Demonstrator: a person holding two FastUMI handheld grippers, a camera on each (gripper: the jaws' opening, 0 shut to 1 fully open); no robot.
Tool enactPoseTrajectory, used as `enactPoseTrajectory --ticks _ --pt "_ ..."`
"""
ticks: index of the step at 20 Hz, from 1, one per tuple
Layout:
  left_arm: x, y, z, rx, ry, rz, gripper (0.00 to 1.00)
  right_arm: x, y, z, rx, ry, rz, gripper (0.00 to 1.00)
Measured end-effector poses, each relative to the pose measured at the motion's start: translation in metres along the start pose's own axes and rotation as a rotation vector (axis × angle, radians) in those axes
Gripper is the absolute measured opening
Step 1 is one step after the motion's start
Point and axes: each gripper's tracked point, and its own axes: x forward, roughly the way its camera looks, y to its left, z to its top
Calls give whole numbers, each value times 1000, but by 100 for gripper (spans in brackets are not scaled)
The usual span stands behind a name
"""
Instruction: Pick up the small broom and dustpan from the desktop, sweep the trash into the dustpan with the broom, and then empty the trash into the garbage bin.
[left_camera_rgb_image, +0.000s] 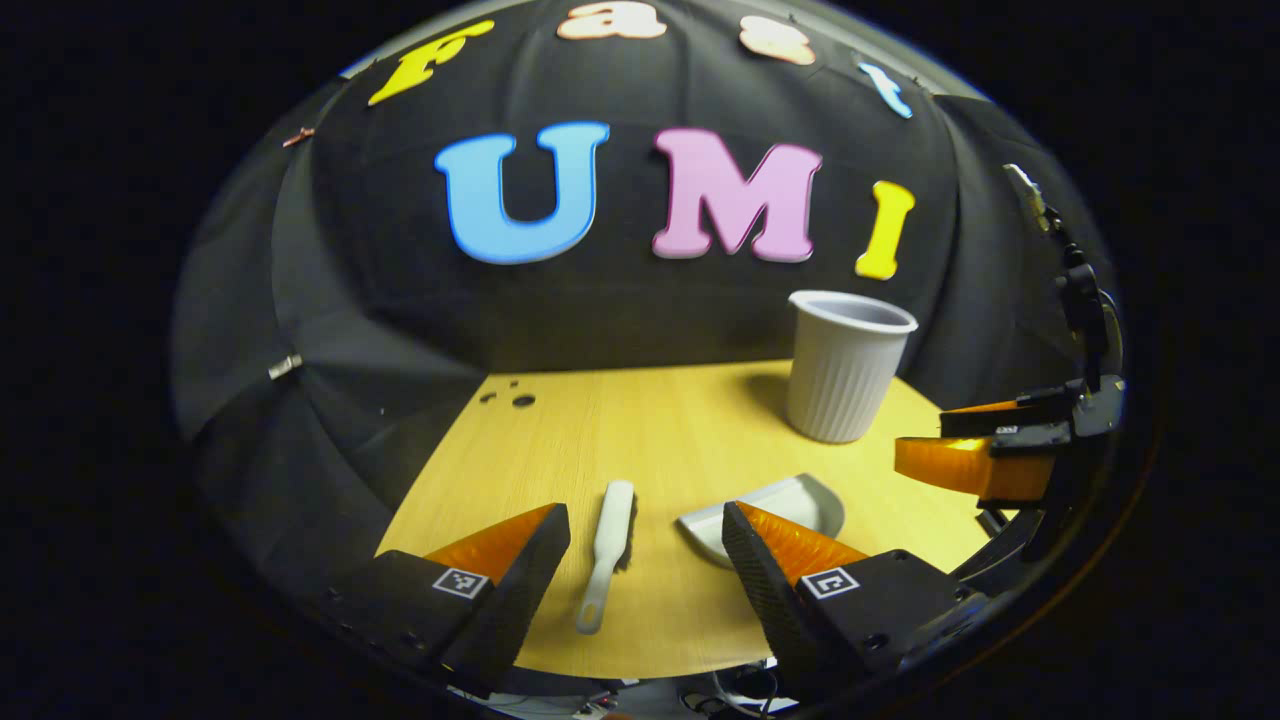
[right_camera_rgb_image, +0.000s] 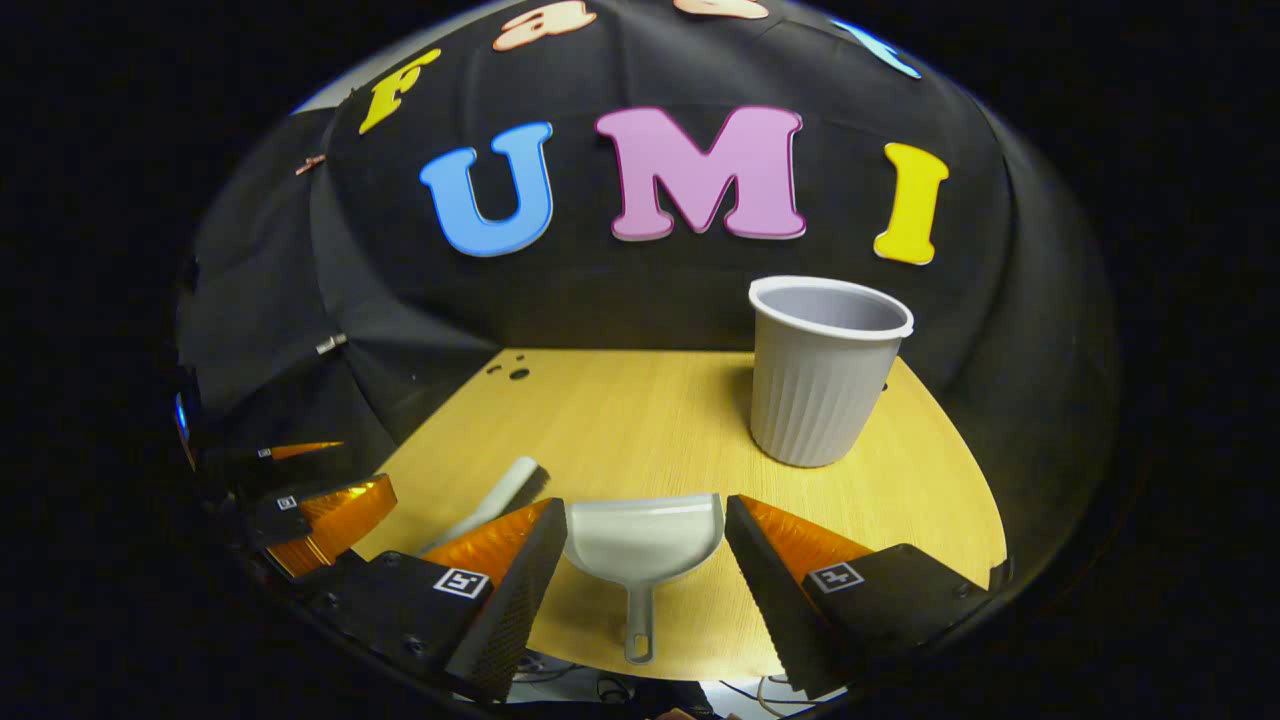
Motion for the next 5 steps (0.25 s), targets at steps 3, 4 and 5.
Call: enactPoseTrajectory --ticks 3,4,5 --pt "-32 -12 23 -22 -86 -1 96 -23 3 22 2 -118 3 99" --pt "-41 -18 28 -27 -106 -6 96 -33 3 25 3 -158 4 99" --pt "-50 -21 33 -24 -126 -6 96 -39 4 26 1 -188 6 99"
